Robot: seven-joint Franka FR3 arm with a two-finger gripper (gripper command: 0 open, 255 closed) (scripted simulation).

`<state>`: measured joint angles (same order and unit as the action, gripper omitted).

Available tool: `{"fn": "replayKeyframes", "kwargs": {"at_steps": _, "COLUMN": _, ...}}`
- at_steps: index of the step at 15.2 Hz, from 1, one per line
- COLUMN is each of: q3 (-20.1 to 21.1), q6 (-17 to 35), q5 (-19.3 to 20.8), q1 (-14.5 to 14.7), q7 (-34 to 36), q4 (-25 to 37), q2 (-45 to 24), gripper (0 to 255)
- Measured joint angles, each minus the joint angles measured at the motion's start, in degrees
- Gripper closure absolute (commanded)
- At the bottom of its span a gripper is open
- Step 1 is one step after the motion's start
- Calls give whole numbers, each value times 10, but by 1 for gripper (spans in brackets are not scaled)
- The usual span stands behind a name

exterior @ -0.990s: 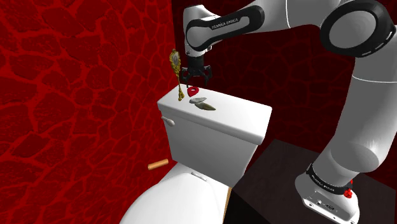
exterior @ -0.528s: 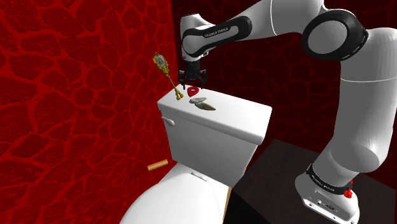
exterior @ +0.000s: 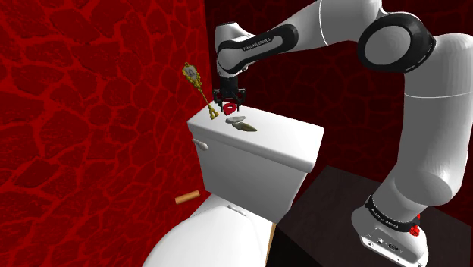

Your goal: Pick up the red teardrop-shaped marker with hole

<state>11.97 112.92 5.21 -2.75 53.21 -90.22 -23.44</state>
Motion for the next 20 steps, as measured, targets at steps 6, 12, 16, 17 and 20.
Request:
{"fn": "replayKeyframes", "kwargs": {"at_steps": 6, "q3": 0, "q6": 1, "q5": 0, "q1": 0, "q7": 0, "q4": -1, "q2": 0, "gripper": 255}}
{"fn": "replayKeyframes", "kwargs": {"at_steps": 12, "q3": 1, "q6": -33, "q5": -3, "q1": 0, "q7": -2, "q4": 23, "q2": 9, "gripper": 255}}
{"fn": "replayKeyframes", "kwargs": {"at_steps": 16, "q3": 2, "q6": -62, "q5": -4, "q1": 1, "q7": -2, "q4": 49, "q2": 13, "gripper": 255}}
{"fn": "replayKeyframes", "kwargs": {"at_steps": 17, "q3": 2, "q6": -69, "q5": -4, "q1": 1, "q7": -3, "q4": 54, "q2": 15, "gripper": 255}}
{"fn": "replayKeyframes", "kwargs": {"at_steps": 20, "q3": 3, "q6": -91, "q5": -5, "q1": 1, "q7": -4, "q4": 74, "q2": 17, "gripper": 255}}
